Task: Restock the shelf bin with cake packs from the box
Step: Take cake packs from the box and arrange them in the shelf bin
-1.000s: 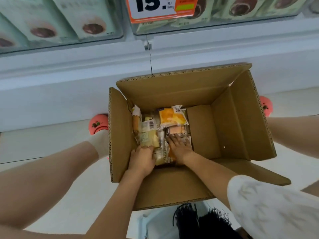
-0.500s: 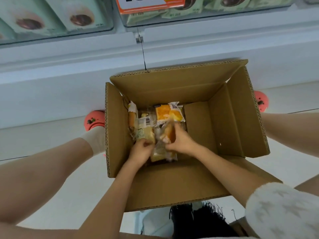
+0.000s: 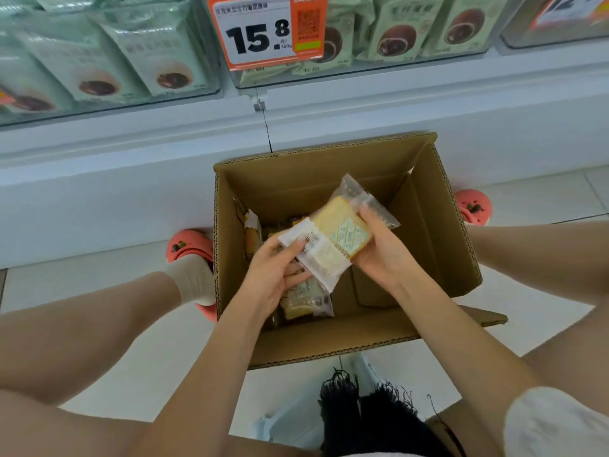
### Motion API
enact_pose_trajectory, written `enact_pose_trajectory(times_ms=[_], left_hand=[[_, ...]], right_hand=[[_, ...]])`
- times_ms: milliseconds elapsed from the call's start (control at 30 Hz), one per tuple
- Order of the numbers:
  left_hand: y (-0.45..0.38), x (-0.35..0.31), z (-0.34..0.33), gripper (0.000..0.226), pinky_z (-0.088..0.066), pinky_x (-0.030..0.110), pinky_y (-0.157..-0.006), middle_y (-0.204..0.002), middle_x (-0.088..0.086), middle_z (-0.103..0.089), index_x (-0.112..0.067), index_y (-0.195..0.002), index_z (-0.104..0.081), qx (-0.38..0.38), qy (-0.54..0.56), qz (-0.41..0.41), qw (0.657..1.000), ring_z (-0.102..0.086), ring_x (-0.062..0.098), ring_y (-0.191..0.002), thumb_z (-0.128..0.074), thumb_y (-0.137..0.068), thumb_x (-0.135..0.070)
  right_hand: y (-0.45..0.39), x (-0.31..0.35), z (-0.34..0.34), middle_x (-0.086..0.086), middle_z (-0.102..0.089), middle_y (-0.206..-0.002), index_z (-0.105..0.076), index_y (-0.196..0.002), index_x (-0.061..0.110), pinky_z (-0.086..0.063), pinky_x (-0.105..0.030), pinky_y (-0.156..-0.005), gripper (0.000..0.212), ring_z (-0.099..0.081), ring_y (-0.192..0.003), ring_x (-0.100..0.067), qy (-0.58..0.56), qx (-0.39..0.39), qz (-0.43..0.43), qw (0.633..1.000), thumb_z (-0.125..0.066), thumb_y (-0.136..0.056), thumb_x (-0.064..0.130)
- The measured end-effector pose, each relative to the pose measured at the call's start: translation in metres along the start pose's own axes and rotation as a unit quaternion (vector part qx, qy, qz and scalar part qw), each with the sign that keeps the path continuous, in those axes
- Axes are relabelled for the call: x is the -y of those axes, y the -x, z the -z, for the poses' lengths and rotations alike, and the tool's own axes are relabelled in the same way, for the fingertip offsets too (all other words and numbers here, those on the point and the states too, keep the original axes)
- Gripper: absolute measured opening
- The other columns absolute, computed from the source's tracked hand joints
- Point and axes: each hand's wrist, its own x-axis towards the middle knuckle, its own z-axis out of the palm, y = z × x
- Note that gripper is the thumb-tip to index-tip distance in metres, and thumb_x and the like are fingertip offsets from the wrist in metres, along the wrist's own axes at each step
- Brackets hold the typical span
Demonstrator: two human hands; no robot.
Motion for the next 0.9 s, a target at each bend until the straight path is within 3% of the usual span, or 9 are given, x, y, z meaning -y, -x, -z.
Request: enact_pose_trajectory(times_ms=[233,333,433,533,567,633,767,833,900], left_hand=[[0.015,-0.003,-0.004,0.027,-0.06,0.03,-0.068,-0.105,0.008,-0.072,-0.012,-0.118,-0.061,0.006,0.018,-0.027,0.999,-0.071,0.021,-0.091,-0.051,-0.096,-0.025],[0.014,-0.003,-0.001,0.04,-0.059,0.036,-0.076,-0.12,0.015,-0.065,-0.01,-0.13,-0.052,-0.023,0.058,0.004,0.998,-0.067,0.025,-0.102,-0.042,-0.1,-0.034],[0.015,-0.009,0.006,0.08,-0.048,0.051,-0.094,-0.137,0.023,-0.05,-0.008,-0.144,-0.034,0.048,0.113,0.119,0.985,-0.052,0.041,-0.121,-0.03,-0.091,-0.068],[0.022,-0.024,0.01,0.083,-0.039,0.051,-0.104,-0.133,0.021,-0.054,-0.009,-0.134,-0.054,0.177,0.143,0.133,0.965,-0.054,0.038,-0.12,-0.04,-0.083,-0.073],[0.023,-0.031,0.009,0.071,-0.041,0.05,-0.103,-0.13,0.019,-0.058,-0.011,-0.127,-0.061,0.189,0.125,0.112,0.968,-0.057,0.035,-0.117,-0.055,-0.081,-0.064],[0.022,-0.036,0.013,0.062,-0.054,0.044,-0.088,-0.118,0.016,-0.066,-0.011,-0.115,-0.069,0.194,0.076,0.058,0.976,-0.066,0.03,-0.104,-0.086,-0.062,-0.039],[0.022,-0.037,0.018,0.085,-0.057,0.043,-0.079,-0.119,0.016,-0.066,-0.013,-0.122,-0.058,0.202,0.092,0.004,0.975,-0.066,0.03,-0.104,-0.095,-0.046,-0.018],[0.024,-0.037,0.014,0.085,-0.057,0.041,-0.078,-0.119,0.016,-0.065,-0.014,-0.122,-0.057,0.214,0.088,-0.012,0.973,-0.066,0.031,-0.104,-0.094,-0.047,-0.016],[0.029,-0.036,0.009,0.085,-0.057,0.041,-0.079,-0.118,0.015,-0.066,-0.015,-0.124,-0.056,0.235,0.034,-0.013,0.971,-0.066,0.031,-0.104,-0.094,-0.047,-0.016]], right_hand=[[0.015,0.0,-0.01,-0.01,-0.068,-0.112,-0.061,-0.115,0.015,-0.048,-0.045,-0.094,0.027,-0.066,-0.101,-0.023,-0.009,-0.089,0.052,0.995,-0.046,-0.097,0.029],[0.025,-0.001,-0.023,-0.007,-0.068,-0.108,-0.063,-0.114,0.012,-0.053,-0.038,-0.087,0.026,-0.066,-0.099,-0.017,0.098,-0.076,0.202,0.971,-0.047,-0.097,0.023],[0.035,-0.004,-0.029,0.006,-0.06,-0.125,-0.054,-0.13,0.019,-0.044,-0.033,-0.102,0.038,-0.053,-0.119,-0.002,0.423,0.006,0.377,0.824,-0.05,-0.093,0.026],[0.036,-0.009,-0.026,0.012,-0.03,-0.152,-0.039,-0.138,0.042,0.005,-0.059,-0.115,0.051,-0.003,-0.147,-0.01,0.748,0.135,0.392,0.518,-0.051,-0.089,0.031],[0.037,-0.01,-0.022,0.012,-0.02,-0.156,-0.035,-0.139,0.046,0.012,-0.062,-0.112,0.057,0.008,-0.147,-0.011,0.788,0.151,0.369,0.47,-0.053,-0.087,0.029],[0.043,-0.007,-0.018,0.015,-0.011,-0.157,-0.034,-0.139,0.048,0.014,-0.059,-0.112,0.072,0.016,-0.145,-0.007,0.766,0.152,0.325,0.533,-0.054,-0.078,0.017],[0.055,0.006,-0.026,0.016,-0.024,-0.153,-0.041,-0.136,0.039,-0.024,-0.021,-0.114,0.067,-0.007,-0.143,0.002,0.45,0.053,0.243,0.858,-0.051,-0.083,-0.001],[0.053,0.009,-0.031,0.013,-0.037,-0.145,-0.037,-0.14,0.033,-0.043,-0.004,-0.084,0.052,-0.036,-0.131,0.003,0.338,-0.011,0.197,0.92,-0.052,-0.094,0.015],[0.047,0.012,-0.036,0.01,-0.054,-0.13,-0.038,-0.138,0.032,-0.051,-0.018,-0.082,0.046,-0.058,-0.108,0.002,0.285,-0.028,0.121,0.95,-0.049,-0.094,0.037]])
